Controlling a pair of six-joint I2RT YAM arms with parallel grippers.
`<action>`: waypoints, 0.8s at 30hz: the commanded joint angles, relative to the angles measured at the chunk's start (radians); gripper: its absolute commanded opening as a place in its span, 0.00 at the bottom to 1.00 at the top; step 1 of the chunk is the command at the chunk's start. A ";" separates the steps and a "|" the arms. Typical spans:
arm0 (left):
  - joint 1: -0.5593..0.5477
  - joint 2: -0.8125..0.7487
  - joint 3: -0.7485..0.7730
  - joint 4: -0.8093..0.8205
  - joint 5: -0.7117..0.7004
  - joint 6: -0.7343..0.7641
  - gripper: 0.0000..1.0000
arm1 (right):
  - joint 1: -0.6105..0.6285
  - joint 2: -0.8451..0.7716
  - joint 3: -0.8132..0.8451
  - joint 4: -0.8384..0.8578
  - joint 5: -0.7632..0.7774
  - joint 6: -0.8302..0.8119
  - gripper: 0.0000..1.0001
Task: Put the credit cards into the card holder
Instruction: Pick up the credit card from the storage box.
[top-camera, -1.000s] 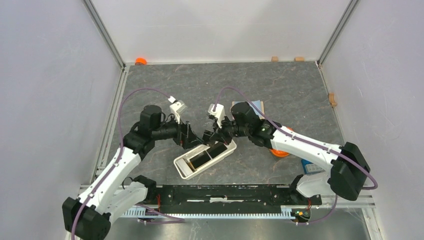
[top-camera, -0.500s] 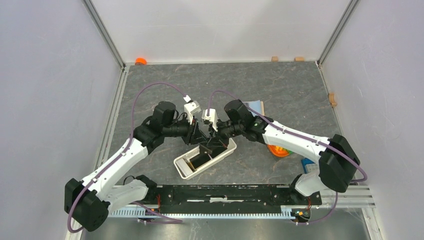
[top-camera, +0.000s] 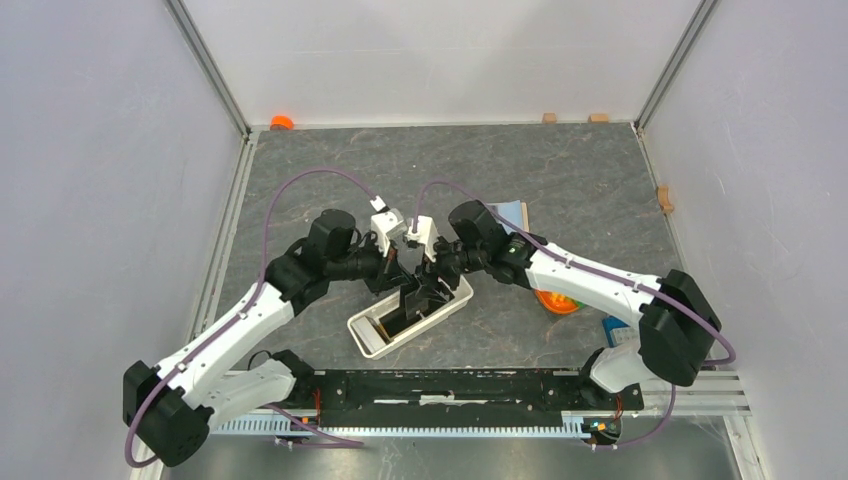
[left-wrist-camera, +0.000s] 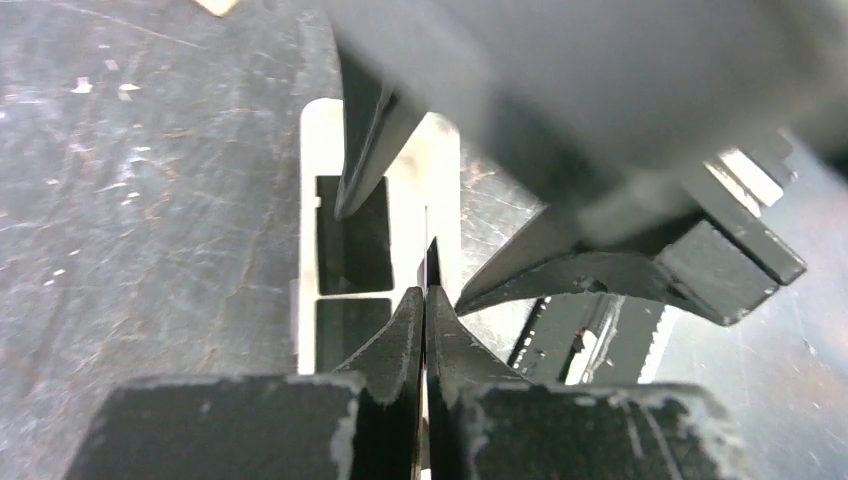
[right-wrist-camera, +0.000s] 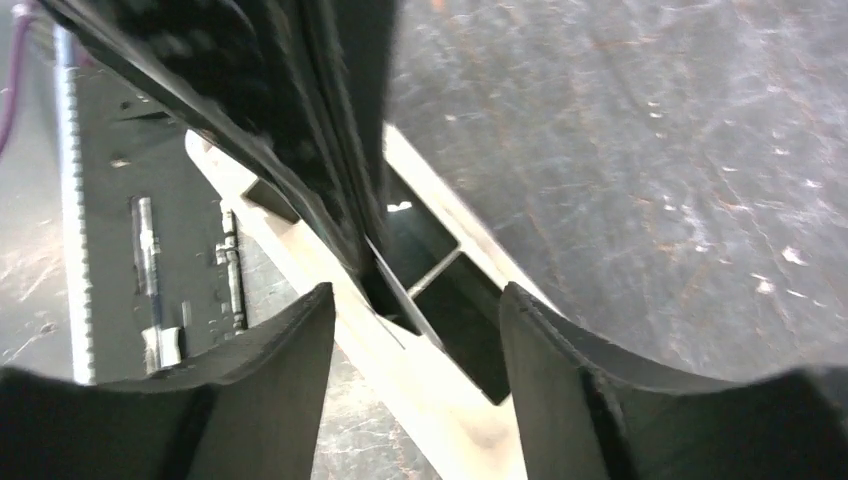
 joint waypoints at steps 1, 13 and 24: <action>-0.004 -0.081 -0.013 -0.005 -0.197 0.019 0.02 | -0.010 -0.071 -0.029 0.093 0.184 0.002 0.78; -0.003 -0.104 0.036 0.020 -0.292 -0.099 0.02 | -0.142 -0.235 -0.189 0.347 0.013 0.226 0.95; -0.001 -0.193 -0.037 0.308 -0.091 -0.440 0.02 | -0.188 -0.234 -0.286 0.720 -0.305 0.604 0.78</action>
